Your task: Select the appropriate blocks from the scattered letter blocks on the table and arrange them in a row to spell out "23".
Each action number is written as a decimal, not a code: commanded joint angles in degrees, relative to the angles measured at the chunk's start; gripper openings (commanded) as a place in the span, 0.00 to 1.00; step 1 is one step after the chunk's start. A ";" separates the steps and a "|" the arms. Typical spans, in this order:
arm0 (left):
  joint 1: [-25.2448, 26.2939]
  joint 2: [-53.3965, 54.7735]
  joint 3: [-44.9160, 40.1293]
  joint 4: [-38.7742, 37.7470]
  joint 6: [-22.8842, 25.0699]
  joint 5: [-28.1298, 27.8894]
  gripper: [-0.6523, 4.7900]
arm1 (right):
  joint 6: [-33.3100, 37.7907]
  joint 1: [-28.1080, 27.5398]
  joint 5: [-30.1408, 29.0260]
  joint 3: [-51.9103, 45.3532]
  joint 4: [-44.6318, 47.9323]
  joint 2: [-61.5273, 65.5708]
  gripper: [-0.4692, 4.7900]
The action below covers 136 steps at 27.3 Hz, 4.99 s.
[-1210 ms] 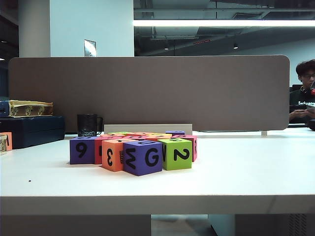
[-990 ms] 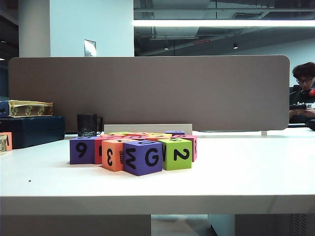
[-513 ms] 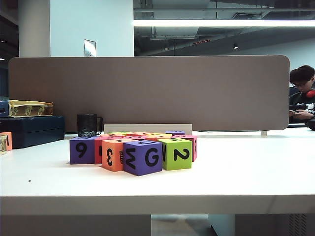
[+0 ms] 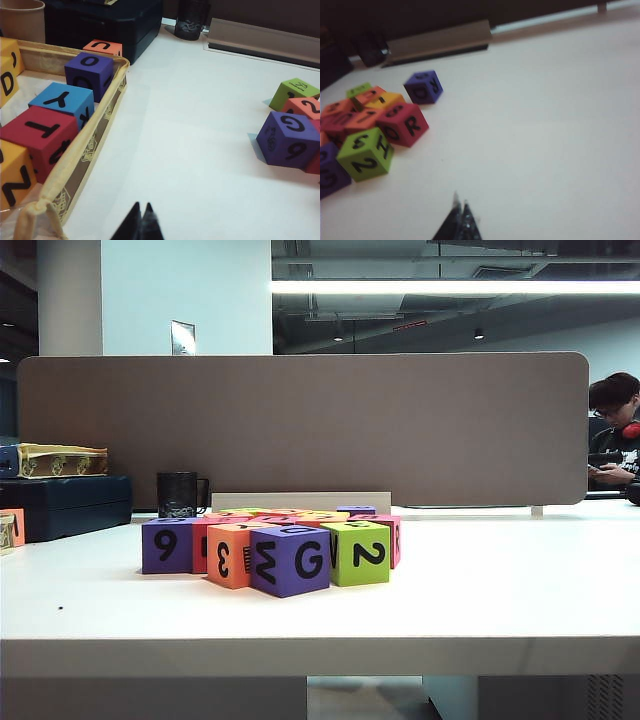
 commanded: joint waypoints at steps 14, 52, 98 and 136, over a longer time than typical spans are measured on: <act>0.09 0.00 0.07 -0.24 0.02 0.17 0.11 | 0.39 -0.02 -16.09 11.91 -2.69 -0.37 0.09; 0.09 0.00 0.07 -0.24 0.00 0.17 0.11 | 4.22 1.79 -29.14 36.63 -16.35 20.59 0.09; 0.07 8.48 18.82 2.49 -19.34 22.75 0.11 | 2.51 2.58 -28.33 36.68 -19.71 22.91 0.09; -30.69 69.57 45.90 3.39 -8.35 17.88 0.11 | 2.54 2.58 -28.30 36.68 -19.93 23.12 0.09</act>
